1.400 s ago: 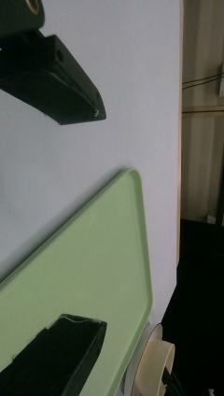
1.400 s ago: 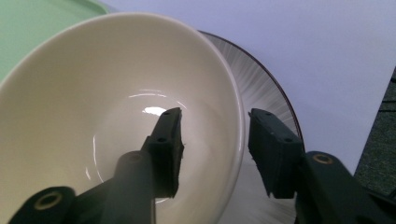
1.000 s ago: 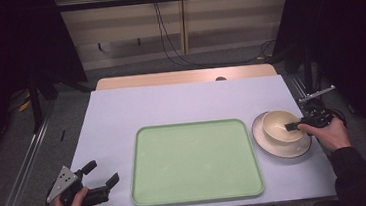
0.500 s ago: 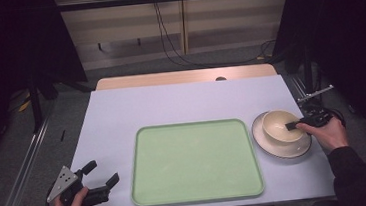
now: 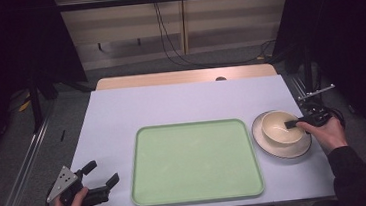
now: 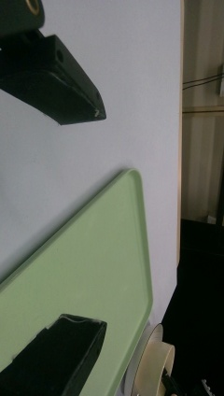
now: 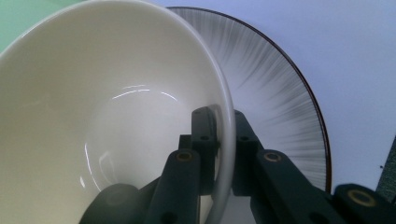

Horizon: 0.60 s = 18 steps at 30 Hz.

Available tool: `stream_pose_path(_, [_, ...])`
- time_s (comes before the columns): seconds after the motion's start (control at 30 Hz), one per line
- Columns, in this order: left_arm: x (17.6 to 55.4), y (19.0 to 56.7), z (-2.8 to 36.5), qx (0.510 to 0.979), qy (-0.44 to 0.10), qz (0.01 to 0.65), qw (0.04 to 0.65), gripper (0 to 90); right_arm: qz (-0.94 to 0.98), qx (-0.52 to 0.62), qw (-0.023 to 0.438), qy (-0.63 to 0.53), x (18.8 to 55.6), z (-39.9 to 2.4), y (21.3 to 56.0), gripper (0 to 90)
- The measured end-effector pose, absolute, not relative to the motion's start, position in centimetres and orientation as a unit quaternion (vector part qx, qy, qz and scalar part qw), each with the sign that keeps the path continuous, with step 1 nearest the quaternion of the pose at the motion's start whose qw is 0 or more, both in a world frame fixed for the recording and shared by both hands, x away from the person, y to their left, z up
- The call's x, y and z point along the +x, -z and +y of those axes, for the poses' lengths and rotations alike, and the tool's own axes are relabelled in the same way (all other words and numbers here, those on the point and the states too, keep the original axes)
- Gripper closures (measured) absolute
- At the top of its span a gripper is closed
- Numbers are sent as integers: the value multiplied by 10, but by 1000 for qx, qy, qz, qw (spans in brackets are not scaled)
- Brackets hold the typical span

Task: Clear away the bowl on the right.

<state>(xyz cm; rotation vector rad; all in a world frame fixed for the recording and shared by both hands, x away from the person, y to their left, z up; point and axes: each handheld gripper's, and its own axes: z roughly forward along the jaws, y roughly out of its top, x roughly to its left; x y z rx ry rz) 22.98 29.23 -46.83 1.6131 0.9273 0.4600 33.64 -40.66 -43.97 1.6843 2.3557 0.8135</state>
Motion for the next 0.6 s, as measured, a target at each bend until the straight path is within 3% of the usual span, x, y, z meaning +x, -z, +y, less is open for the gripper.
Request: stream_pose_path(0.6, [229, 468, 293, 688, -197, 396, 575, 18, 776, 557, 55, -291, 334, -409, 437, 841])
